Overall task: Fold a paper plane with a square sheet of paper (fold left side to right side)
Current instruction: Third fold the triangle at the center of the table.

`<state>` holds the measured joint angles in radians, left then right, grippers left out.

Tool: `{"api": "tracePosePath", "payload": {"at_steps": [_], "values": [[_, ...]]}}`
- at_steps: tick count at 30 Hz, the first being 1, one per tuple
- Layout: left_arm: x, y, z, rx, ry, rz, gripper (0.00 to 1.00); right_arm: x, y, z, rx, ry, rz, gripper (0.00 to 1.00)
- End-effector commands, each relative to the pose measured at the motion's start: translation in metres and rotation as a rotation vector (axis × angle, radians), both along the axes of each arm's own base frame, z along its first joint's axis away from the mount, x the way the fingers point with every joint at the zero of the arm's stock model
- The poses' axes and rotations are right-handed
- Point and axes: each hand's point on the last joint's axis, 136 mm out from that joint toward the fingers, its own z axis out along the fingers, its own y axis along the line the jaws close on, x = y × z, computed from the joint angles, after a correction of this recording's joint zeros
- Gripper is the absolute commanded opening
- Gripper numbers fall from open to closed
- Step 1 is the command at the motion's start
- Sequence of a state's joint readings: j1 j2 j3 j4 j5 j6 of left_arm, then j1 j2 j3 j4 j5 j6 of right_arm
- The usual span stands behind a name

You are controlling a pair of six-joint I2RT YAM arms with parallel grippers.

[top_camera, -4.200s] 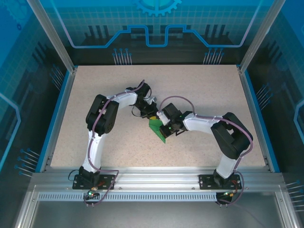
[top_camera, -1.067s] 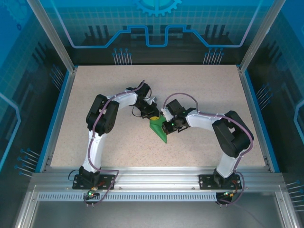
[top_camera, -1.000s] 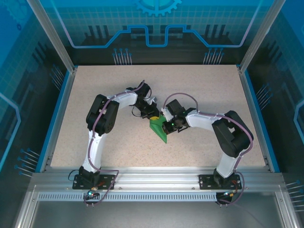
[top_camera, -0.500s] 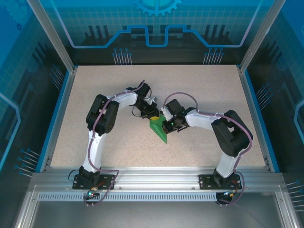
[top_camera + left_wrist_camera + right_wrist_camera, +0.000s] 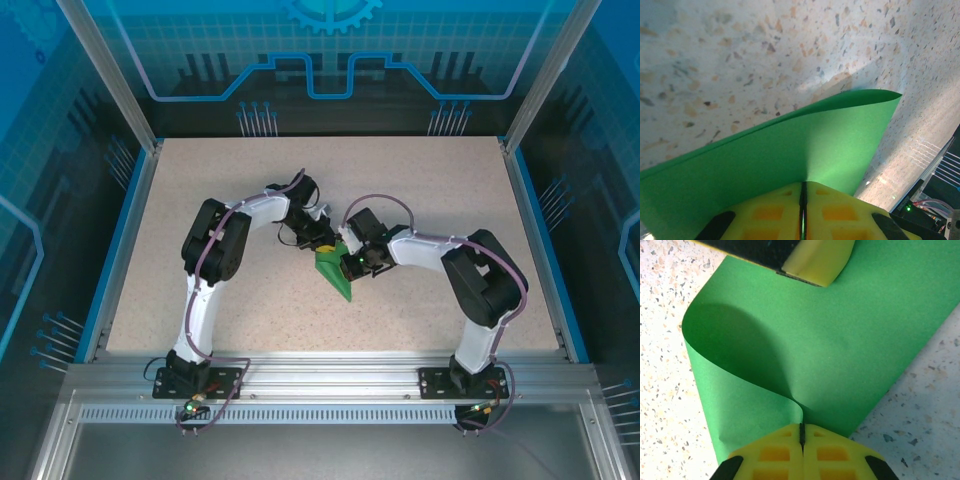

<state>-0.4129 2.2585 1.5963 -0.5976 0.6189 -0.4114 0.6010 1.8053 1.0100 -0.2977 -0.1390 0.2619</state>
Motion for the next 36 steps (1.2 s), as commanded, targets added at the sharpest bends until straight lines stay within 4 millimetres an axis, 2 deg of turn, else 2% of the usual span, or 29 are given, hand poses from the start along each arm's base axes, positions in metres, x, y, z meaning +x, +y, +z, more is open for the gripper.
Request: {"api": "tracePosePath", "payload": {"at_steps": [1,11,14,22,24,27,31,36], "values": [[-0.026,0.007,-0.036,0.092,0.102,-0.029,0.11,-0.001,-0.001,-0.005,-0.014,0.030,0.003,0.03],[-0.024,0.005,-0.028,0.086,0.084,-0.037,0.14,-0.019,-0.010,-0.024,-0.075,0.103,0.015,0.02],[-0.018,0.006,-0.018,0.084,0.061,-0.041,0.17,-0.024,-0.013,-0.027,-0.091,0.123,0.017,0.02],[0.014,0.011,0.019,0.055,-0.011,-0.030,0.29,-0.034,-0.015,-0.030,-0.107,0.149,0.051,0.02],[0.020,0.017,0.029,0.045,-0.028,-0.014,0.32,-0.035,-0.014,-0.030,-0.110,0.153,0.059,0.01],[0.023,0.031,0.042,0.042,-0.065,0.024,0.32,-0.035,-0.013,-0.031,-0.110,0.155,0.062,0.01],[0.014,0.047,0.059,0.027,-0.118,0.068,0.26,-0.035,-0.013,-0.032,-0.112,0.161,0.067,0.01],[-0.018,0.045,0.068,-0.053,-0.110,0.073,0.17,-0.036,-0.013,-0.033,-0.113,0.166,0.069,0.01]]}}
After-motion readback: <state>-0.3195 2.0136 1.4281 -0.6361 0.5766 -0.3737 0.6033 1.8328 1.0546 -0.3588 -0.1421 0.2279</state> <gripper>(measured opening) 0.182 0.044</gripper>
